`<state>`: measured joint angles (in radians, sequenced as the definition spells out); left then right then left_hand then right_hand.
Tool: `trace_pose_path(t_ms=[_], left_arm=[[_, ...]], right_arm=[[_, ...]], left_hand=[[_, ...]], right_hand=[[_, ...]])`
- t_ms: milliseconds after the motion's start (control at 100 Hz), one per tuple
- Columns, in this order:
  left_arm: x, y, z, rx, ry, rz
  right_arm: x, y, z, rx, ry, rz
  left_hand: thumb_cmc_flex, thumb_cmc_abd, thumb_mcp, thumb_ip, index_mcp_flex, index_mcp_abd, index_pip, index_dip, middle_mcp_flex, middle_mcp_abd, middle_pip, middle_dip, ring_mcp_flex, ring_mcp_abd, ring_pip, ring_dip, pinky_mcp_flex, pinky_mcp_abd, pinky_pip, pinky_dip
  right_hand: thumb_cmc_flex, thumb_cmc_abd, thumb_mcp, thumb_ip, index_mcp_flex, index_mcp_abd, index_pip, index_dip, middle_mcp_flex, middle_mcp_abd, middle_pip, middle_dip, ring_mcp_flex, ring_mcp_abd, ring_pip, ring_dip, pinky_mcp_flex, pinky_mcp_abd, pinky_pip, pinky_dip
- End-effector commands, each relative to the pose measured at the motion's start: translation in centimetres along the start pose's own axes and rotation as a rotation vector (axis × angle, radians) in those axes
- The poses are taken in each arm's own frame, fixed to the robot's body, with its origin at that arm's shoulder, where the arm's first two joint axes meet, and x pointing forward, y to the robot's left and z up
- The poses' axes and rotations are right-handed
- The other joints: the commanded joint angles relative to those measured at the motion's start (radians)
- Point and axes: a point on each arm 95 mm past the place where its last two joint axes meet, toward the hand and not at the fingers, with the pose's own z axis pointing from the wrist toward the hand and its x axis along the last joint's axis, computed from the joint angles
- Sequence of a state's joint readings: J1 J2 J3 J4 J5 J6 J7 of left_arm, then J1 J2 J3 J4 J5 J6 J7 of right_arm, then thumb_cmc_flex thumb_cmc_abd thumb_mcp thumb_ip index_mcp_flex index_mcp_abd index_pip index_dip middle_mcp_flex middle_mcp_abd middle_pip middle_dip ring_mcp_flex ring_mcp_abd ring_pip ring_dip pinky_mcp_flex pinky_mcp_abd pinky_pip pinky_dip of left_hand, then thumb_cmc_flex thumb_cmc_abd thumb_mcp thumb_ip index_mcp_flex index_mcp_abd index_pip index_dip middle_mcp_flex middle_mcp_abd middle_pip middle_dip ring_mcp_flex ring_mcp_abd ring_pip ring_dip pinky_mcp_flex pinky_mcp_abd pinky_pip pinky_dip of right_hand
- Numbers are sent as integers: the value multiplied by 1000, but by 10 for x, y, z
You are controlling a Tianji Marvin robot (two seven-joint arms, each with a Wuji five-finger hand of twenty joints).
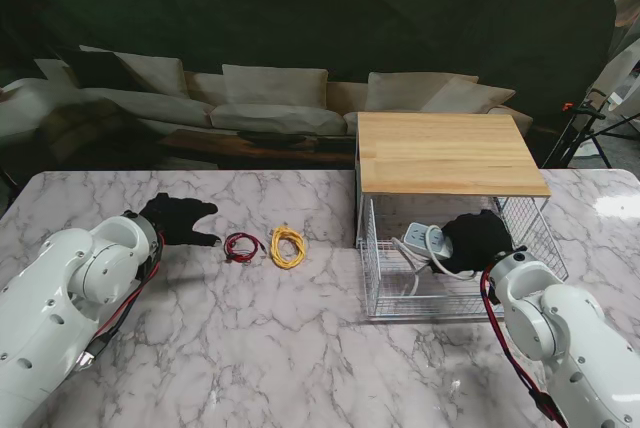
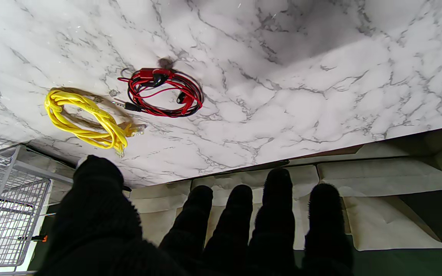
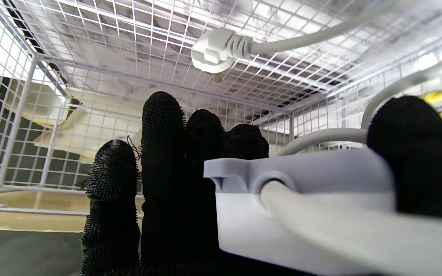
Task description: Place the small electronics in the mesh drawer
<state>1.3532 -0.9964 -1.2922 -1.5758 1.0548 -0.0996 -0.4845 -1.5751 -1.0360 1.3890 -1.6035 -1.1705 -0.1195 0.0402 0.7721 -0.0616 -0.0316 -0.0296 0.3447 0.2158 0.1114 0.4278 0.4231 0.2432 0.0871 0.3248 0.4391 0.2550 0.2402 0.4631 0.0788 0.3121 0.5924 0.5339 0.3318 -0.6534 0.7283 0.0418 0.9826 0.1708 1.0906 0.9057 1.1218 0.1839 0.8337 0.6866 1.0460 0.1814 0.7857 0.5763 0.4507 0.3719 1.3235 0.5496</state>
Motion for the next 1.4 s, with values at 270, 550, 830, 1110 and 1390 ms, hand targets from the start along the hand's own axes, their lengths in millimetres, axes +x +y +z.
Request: trace_pose_path(t_ms=[270,550,830,1110,1390], left_arm=[[-1,2,-1,-13,4,0],[0,2,-1,-15,10,1],[-1,0,-1,-11,10,2],[0,-1,0,-6,14,4],[-1,-1,0,-4,14,5]], right_arm=[[-2,-6,21,71,55,-114],[-5,-19,32,107,57,-189],[-15,-25,28,128,26,-238],[-18,-27,28,154,-7,-240],[-17,-25,33,170,7,-232]], left_hand=[[21,47,0,13,0,-18,-10,2,-25,-3,-22,-15,13,2,-21,1,-14,43,-34,0],[21,49,0,13,-16,-19,-16,0,-28,-1,-23,-16,12,3,-21,1,-12,43,-36,2],[19,49,-1,13,-30,-16,-20,0,-32,-2,-25,-16,12,3,-22,1,-13,44,-39,3],[15,48,-1,13,-36,-11,-24,0,-32,0,-24,-16,12,2,-22,1,-12,44,-43,4],[15,49,-1,13,-35,-12,-23,0,-32,-3,-24,-16,13,2,-22,1,-13,44,-45,5]], right_hand=[[196,261,270,-62,-22,-250,-27,-72,-98,-168,-94,-36,-107,-103,-131,-15,-63,-44,-81,14],[243,282,13,-105,-268,-330,-182,-395,-287,-191,-264,-205,-237,-129,-310,-91,-138,-63,-190,8],[-49,276,-167,-98,-513,-162,-735,-404,-615,-142,-429,-423,-435,-104,-546,-245,-259,-10,-321,-63],[-238,300,-147,-146,-751,-51,-903,-526,-772,-82,-543,-491,-520,-51,-643,-311,-330,53,-397,-103],[51,107,355,356,-873,-18,-899,-408,-877,-108,-458,-463,-535,-77,-648,-309,-333,53,-403,-90]])
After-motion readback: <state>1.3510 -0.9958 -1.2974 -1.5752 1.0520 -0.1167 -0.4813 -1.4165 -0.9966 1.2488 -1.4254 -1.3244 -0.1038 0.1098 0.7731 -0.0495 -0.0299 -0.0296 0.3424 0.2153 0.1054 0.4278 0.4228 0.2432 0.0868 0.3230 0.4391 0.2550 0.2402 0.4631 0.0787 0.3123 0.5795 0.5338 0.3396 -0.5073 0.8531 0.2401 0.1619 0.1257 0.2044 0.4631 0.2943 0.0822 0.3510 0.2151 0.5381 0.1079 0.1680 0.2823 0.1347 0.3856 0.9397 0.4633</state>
